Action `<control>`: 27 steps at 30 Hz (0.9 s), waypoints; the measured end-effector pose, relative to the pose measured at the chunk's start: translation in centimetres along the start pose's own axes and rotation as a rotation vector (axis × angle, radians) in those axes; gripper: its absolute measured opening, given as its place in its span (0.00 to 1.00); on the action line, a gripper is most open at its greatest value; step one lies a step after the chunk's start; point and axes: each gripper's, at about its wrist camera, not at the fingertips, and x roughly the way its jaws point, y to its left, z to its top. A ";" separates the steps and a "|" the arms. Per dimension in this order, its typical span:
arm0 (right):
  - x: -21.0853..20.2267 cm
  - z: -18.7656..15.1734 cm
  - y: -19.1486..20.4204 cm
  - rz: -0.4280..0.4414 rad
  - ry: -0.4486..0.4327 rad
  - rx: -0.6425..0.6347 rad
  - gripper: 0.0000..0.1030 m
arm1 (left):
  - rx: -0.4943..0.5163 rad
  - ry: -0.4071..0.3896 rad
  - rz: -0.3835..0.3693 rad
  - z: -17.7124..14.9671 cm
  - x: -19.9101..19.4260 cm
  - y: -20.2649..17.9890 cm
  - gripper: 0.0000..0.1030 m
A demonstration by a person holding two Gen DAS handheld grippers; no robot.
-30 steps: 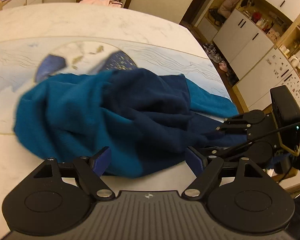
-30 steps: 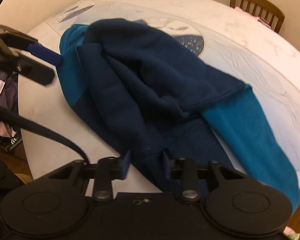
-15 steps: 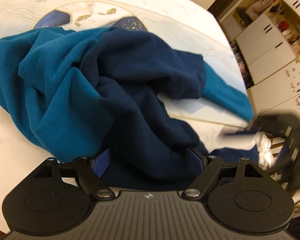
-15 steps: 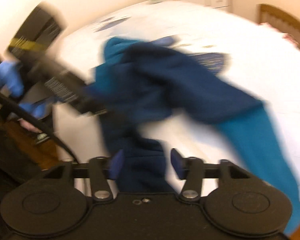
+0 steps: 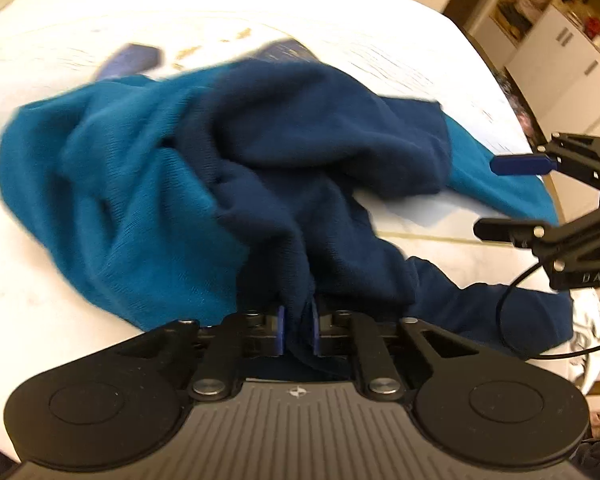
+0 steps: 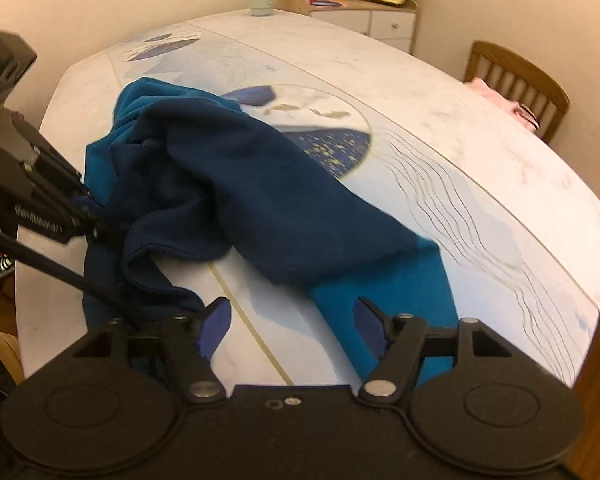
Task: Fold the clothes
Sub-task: 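Lay the sweater on the table and open both grippers, then grasp a navy sleeve with the left gripper while the right gripper spreads the sweater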
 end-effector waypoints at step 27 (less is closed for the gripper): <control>4.9 7.8 8.8 -0.013 -0.005 0.049 1.00 | 0.146 -0.156 0.250 12.4 -1.6 24.9 0.08</control>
